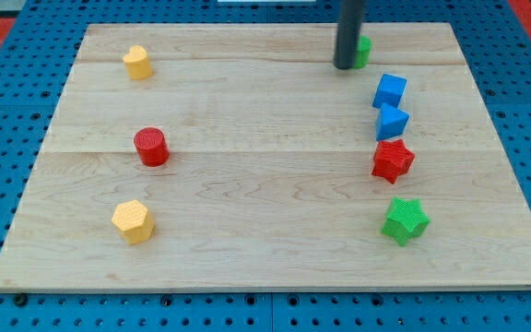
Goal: Place the green circle blue cube in a vertical line
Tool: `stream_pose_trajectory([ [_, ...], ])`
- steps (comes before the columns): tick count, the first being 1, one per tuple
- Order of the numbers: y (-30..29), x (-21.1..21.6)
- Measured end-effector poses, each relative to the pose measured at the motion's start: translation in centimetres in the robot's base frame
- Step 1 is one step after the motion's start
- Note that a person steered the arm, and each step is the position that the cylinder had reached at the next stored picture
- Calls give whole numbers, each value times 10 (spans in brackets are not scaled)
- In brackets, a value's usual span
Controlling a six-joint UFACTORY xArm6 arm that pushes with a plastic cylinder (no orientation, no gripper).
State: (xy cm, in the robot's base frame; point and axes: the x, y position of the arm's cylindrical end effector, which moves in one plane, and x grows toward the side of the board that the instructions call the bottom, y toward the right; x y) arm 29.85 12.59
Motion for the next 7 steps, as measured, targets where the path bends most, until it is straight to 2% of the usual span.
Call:
stream_pose_trajectory([
  [2, 134, 13],
  [3, 142, 72],
  [5, 31, 44],
  [6, 49, 43],
  [7, 94, 13],
])
